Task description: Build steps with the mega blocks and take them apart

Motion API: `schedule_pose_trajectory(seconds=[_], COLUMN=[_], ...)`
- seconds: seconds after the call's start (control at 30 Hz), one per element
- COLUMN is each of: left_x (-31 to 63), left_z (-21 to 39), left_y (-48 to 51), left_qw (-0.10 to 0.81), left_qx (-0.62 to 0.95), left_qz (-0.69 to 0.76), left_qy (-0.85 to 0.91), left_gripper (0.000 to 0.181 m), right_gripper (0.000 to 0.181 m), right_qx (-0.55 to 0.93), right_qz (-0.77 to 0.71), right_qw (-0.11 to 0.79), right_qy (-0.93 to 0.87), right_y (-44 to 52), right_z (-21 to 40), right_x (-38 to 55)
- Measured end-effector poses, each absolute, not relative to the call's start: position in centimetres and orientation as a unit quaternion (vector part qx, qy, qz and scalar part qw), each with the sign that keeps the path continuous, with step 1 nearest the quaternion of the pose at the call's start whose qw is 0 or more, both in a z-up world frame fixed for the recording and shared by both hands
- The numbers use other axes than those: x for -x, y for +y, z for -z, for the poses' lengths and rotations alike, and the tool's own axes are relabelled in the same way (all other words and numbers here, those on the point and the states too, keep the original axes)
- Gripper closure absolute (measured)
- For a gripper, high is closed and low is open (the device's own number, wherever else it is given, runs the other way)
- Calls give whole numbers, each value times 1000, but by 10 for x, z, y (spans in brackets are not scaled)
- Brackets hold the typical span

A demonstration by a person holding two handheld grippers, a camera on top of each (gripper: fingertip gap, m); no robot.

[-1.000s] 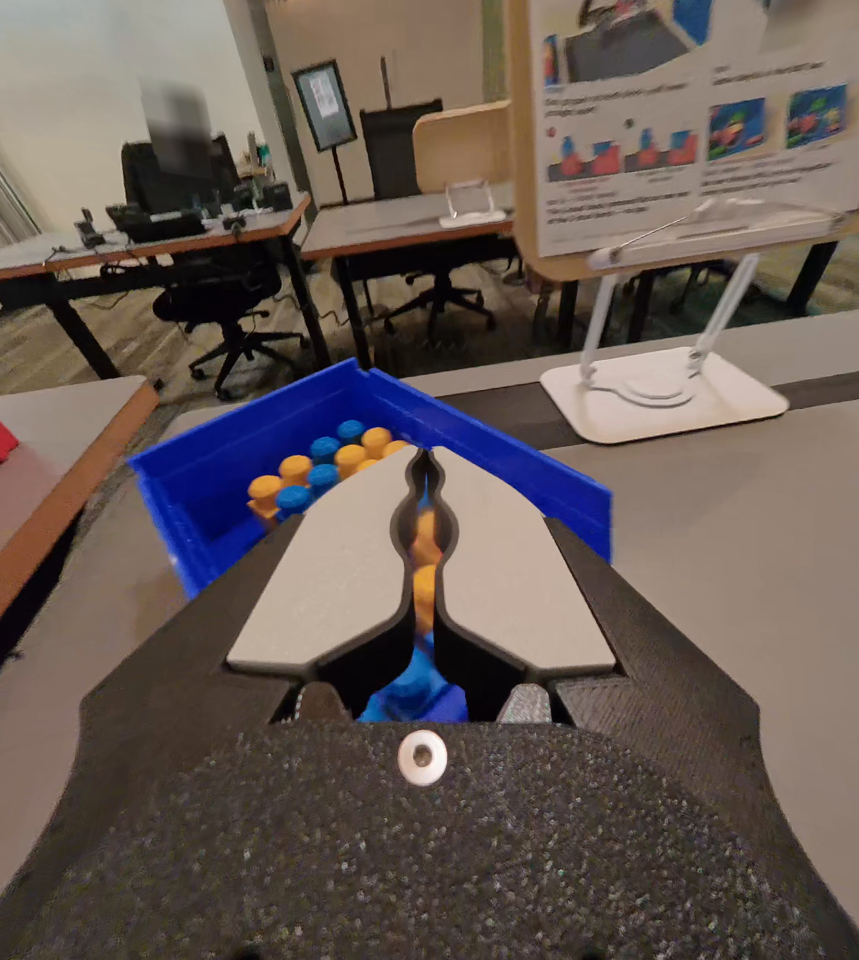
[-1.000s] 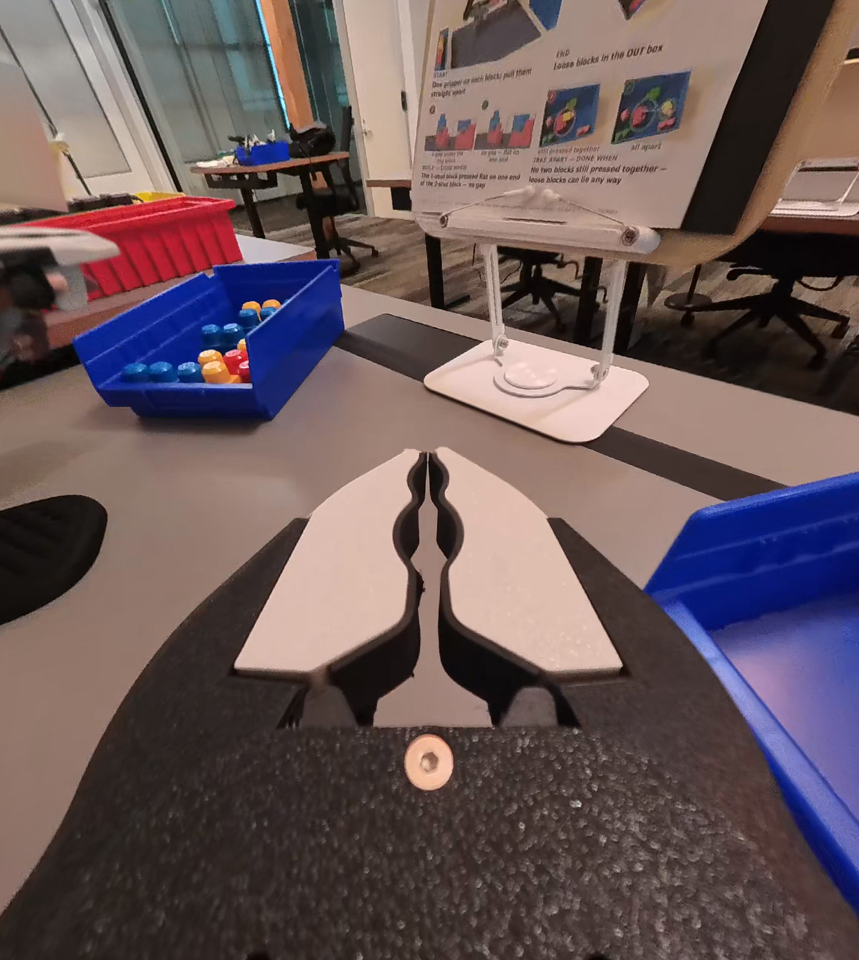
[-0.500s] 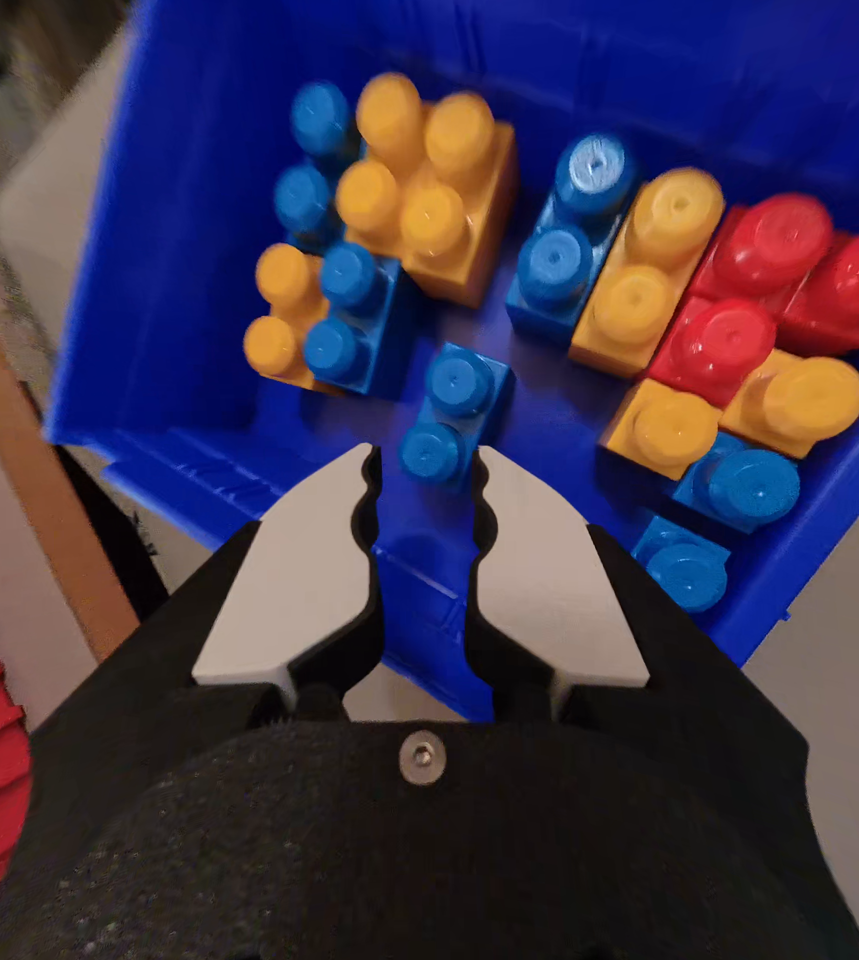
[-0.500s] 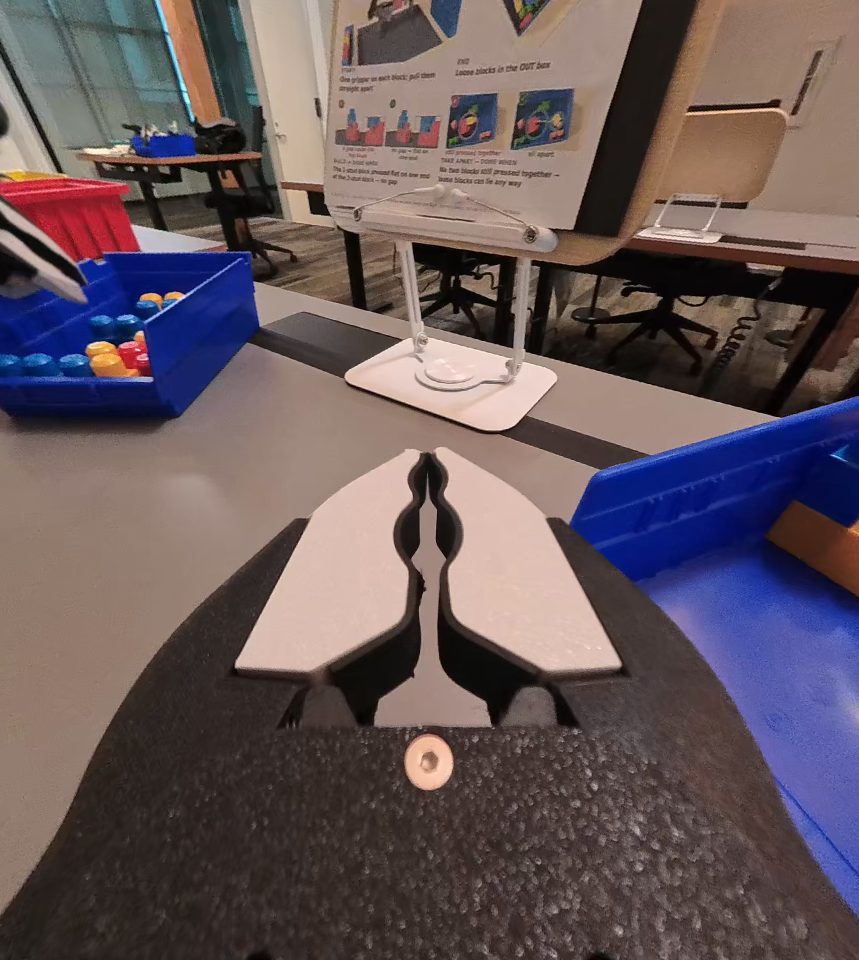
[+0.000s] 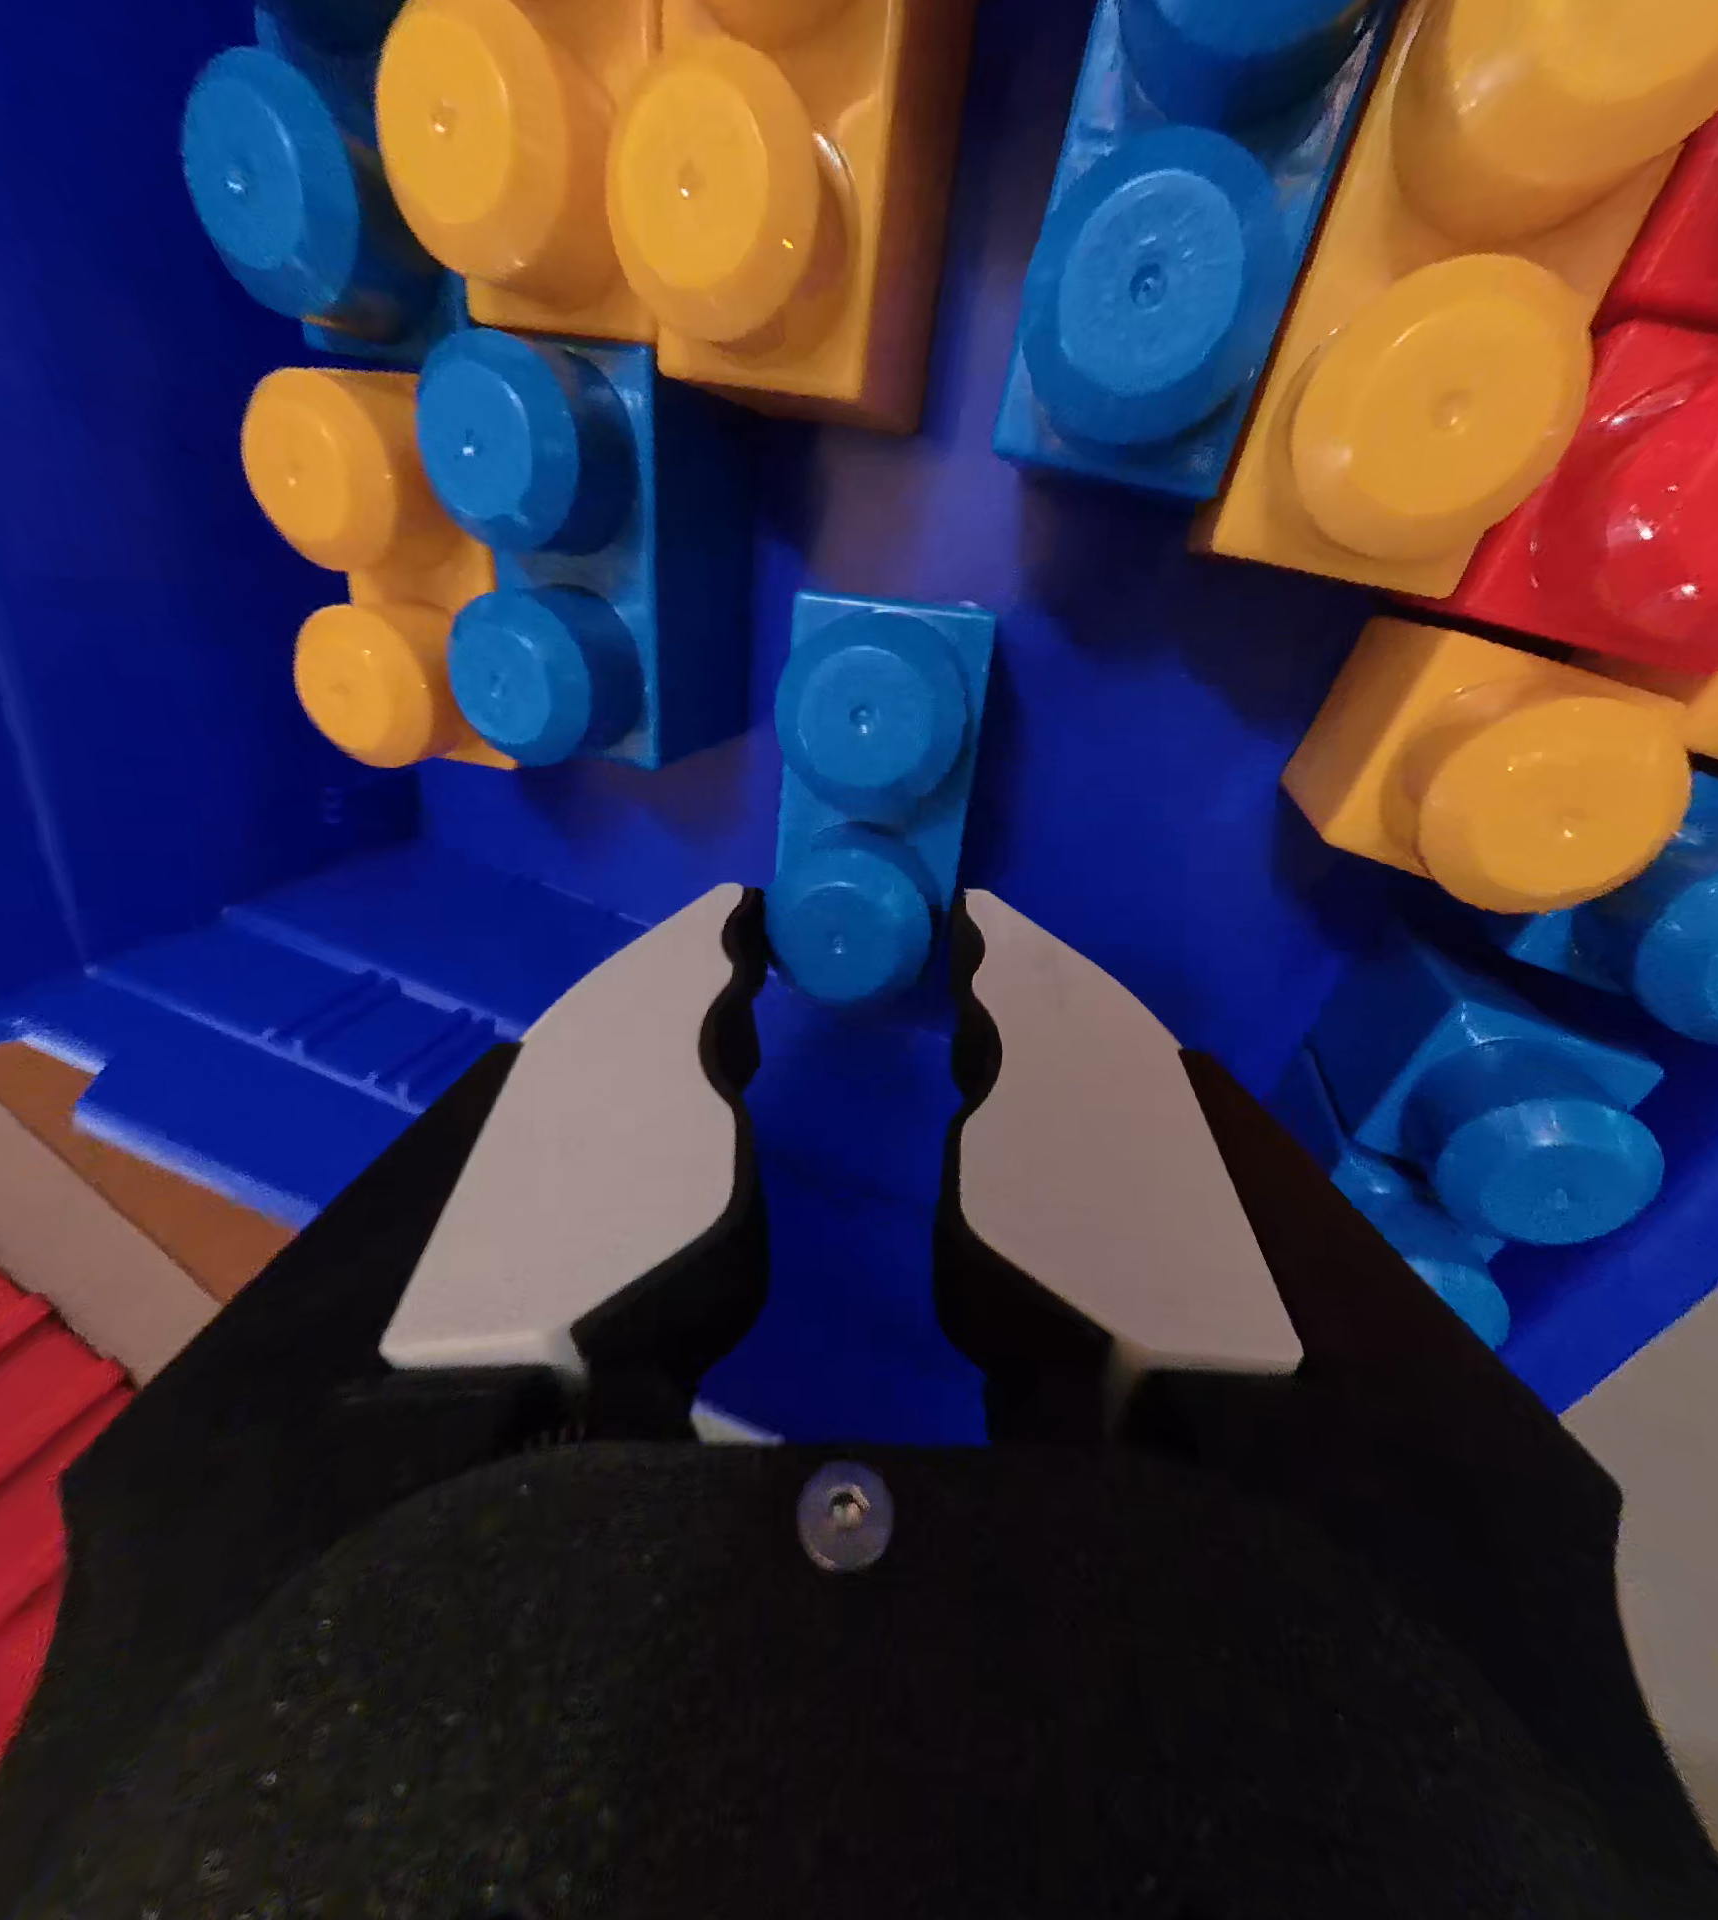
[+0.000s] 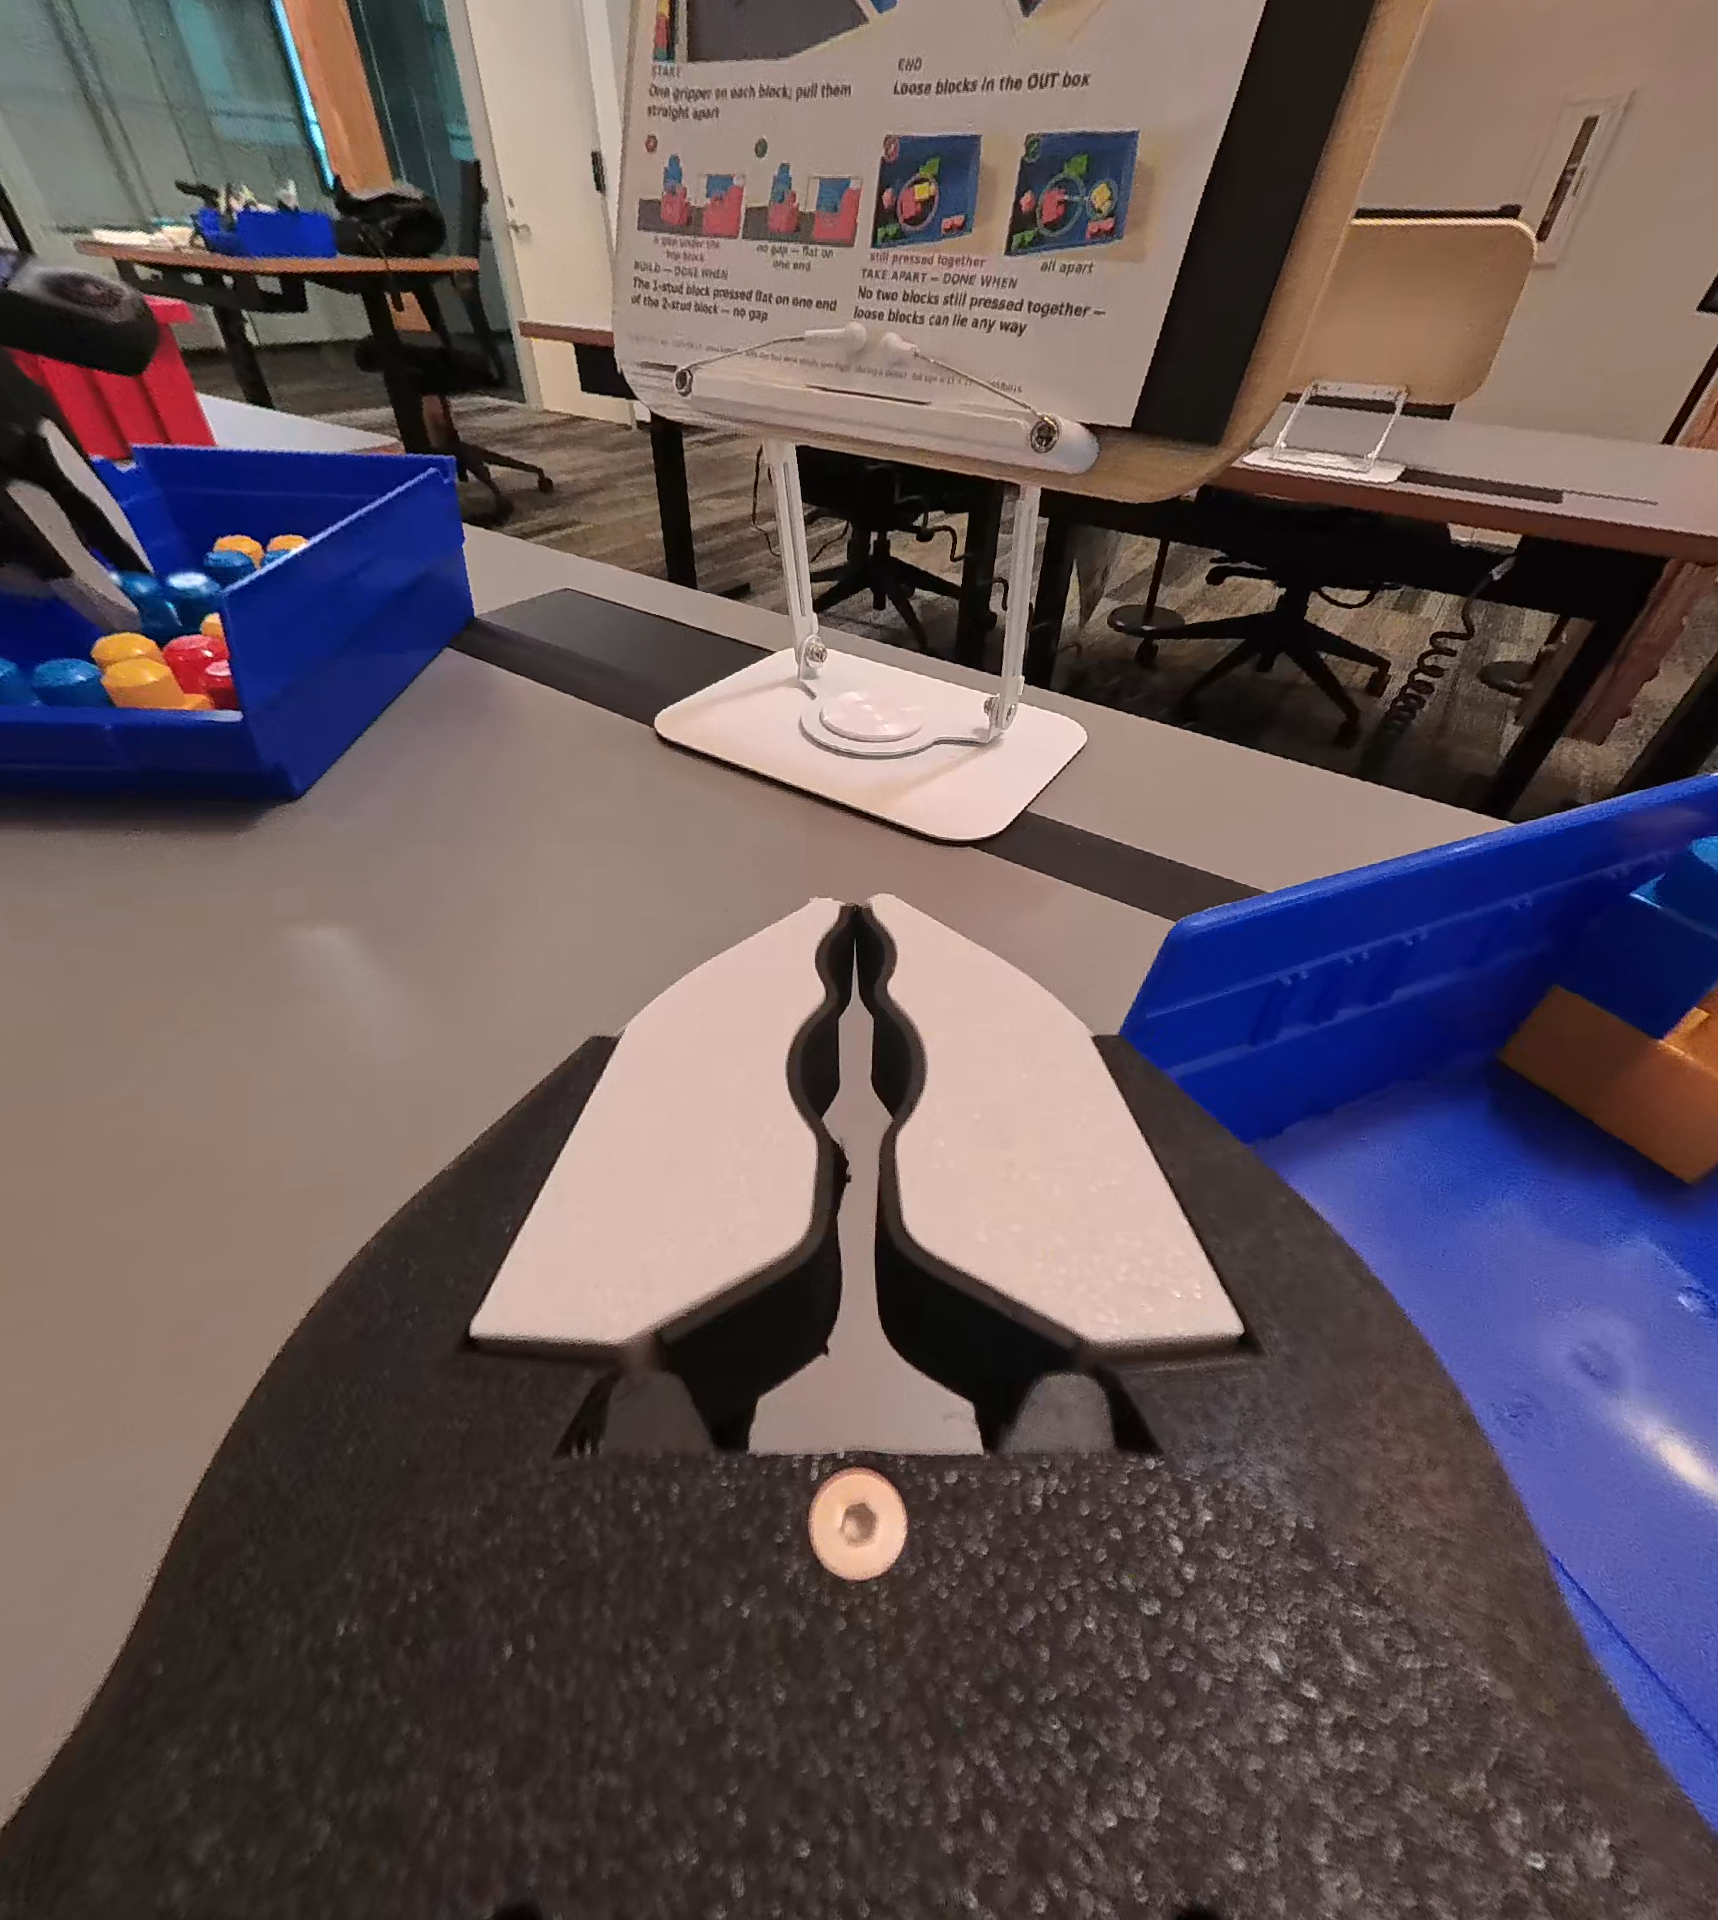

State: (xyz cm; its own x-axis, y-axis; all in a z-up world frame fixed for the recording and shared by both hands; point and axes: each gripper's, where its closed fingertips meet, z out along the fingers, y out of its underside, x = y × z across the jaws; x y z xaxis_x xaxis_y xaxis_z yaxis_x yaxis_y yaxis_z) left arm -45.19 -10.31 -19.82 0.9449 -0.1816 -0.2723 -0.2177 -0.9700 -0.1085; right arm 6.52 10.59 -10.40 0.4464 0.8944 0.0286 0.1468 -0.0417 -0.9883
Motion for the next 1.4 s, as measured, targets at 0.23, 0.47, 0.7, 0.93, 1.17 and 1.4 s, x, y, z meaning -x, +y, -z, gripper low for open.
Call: schedule_pose_trajectory(seconds=[0.23, 0.47, 0.7, 0.93, 1.17, 1.4], left_x=[414, 251, 104, 6, -13, 8], left_z=[111, 72, 128, 184, 210, 184], left_y=[-94, -75, -60, -50, -53, -50], left_qw=[191, 251, 211, 191, 163, 233], left_qx=[956, 921, 891, 874, 875, 873], left_qz=[-173, -100, -7, 54, 55, 44], left_qy=[137, 281, 401, 443, 453, 427], left_gripper=[148, 148, 148, 148, 149, 147], right_gripper=[181, 181, 181, 181, 181, 180], right_qx=[639, 641, 641, 646, 645, 645], right_qz=[-331, -329, -322, -330, -332, -336], right_qw=[559, 554, 563, 564, 560, 556], right_qy=[-410, -417, -409, -395, -400, -403], right_y=[107, 105, 108, 113, 110, 109], right_z=[105, 110, 107, 105, 106, 107], right_x=[-65, -62, -66, -73, -71, -70])
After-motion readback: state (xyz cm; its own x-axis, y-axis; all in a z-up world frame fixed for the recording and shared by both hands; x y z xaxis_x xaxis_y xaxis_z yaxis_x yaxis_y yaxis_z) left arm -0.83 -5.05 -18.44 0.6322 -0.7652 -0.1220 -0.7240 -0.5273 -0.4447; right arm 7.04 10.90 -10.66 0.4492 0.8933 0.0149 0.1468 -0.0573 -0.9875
